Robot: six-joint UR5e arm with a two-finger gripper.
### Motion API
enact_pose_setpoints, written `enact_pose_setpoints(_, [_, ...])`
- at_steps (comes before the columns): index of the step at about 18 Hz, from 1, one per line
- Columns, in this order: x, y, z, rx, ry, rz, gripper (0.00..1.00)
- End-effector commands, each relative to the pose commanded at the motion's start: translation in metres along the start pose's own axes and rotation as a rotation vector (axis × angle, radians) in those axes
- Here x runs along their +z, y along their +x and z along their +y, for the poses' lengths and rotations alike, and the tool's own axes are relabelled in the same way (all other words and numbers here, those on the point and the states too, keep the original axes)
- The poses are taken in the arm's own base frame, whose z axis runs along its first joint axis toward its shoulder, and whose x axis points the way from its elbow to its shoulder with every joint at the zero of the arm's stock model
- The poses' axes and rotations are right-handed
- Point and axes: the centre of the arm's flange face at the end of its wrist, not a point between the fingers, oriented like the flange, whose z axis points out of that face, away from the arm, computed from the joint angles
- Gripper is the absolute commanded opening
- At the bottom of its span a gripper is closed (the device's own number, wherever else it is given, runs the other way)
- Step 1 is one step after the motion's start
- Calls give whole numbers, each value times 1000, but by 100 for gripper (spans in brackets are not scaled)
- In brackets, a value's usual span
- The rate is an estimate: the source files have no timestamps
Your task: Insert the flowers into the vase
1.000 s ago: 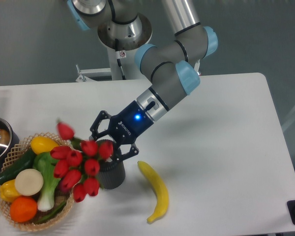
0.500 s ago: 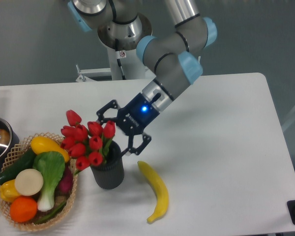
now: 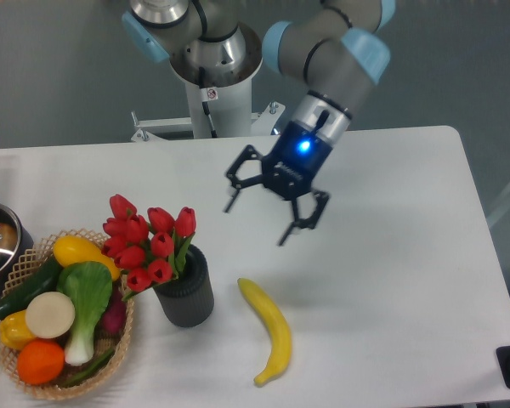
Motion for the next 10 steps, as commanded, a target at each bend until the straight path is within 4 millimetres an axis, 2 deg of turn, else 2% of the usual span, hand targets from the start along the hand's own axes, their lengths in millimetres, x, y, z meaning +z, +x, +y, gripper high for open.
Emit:
enact_pose_setpoints(2, [13,-11,22,68,-148,-39,100])
enact_pose_setpoints(3, [13,-16,28,89,-215,-68,100])
enact_pose_setpoints(7, [18,-49,38,107,-419,-158,100])
enact_pose_setpoints(10, [28,-58,43,112,-498,-179,100])
